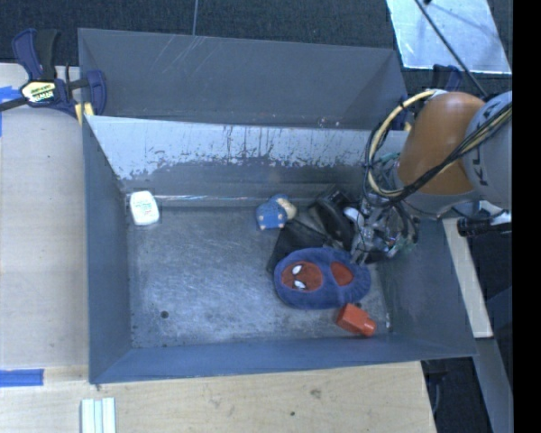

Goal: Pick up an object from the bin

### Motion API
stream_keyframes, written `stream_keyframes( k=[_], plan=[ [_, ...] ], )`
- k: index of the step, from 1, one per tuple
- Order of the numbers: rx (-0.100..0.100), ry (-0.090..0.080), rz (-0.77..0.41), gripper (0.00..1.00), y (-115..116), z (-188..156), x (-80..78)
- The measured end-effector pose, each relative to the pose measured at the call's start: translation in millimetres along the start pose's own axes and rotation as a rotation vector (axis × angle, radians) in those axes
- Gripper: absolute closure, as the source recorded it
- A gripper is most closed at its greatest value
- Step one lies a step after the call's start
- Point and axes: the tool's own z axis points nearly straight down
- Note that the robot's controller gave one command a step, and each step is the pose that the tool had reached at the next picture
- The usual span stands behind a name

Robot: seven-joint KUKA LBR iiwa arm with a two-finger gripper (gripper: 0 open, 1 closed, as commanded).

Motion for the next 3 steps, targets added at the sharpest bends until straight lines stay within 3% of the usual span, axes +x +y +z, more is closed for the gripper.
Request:
stream_keyframes(
  k=[1,2,3],
  plan=[
    [-0.010,0.006,0.012,1.00,-15,-133,24.3],
    [-0.008,0.014,0.010,0.00,-14,-128,25.6],
    [-0.015,0.004,-0.026,0.00,8,-18,44.2]
  ],
)
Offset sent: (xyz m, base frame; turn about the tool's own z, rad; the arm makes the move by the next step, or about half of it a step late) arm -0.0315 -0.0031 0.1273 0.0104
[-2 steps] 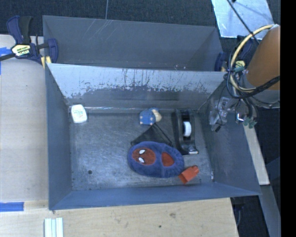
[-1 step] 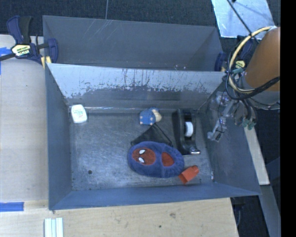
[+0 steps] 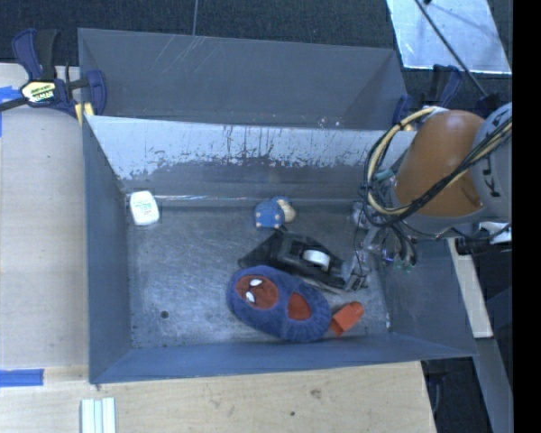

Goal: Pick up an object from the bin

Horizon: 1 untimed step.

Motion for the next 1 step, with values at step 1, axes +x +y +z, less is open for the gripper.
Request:
stream_keyframes(
  k=[1],
  plan=[
    [0.007,0.012,-0.312,0.00,80.2,22.1,48.5]
  ],
)
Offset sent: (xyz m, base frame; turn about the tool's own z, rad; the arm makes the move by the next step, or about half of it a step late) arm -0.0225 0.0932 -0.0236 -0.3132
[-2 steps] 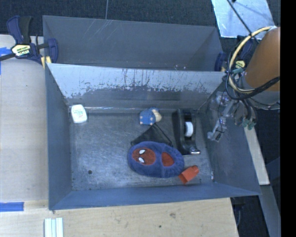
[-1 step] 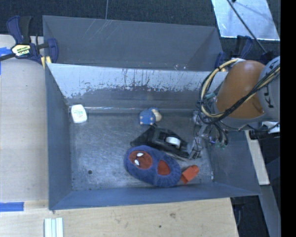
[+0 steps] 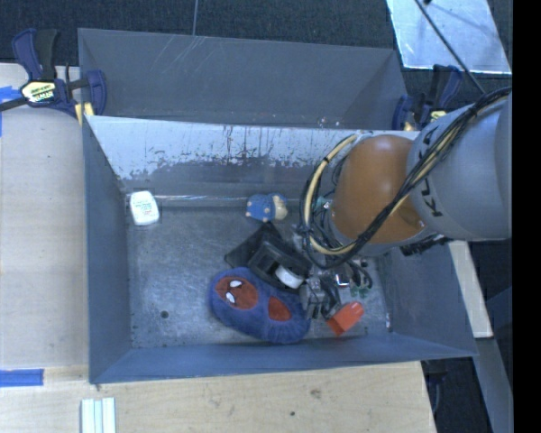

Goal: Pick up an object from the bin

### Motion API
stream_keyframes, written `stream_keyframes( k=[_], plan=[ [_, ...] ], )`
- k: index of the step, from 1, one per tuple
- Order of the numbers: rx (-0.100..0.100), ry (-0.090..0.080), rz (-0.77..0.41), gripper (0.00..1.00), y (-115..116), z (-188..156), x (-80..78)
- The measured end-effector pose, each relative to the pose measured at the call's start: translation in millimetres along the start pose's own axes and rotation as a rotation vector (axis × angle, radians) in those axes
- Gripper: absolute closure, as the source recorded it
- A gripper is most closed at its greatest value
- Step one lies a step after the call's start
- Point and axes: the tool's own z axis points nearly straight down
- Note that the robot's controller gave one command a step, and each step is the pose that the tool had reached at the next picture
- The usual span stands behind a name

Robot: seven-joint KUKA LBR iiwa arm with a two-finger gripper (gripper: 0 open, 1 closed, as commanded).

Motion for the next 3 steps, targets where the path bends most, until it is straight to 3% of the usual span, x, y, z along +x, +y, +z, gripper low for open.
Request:
stream_keyframes(
  k=[1,2,3],
  plan=[
    [0.000,0.002,0.001,1.00,-1,0,0.8],
    [-0.005,0.014,0.090,1.00,-12,1,-43.0],
    [-0.002,-0.004,0.064,1.00,-16,-153,-62.9]
  ],
)
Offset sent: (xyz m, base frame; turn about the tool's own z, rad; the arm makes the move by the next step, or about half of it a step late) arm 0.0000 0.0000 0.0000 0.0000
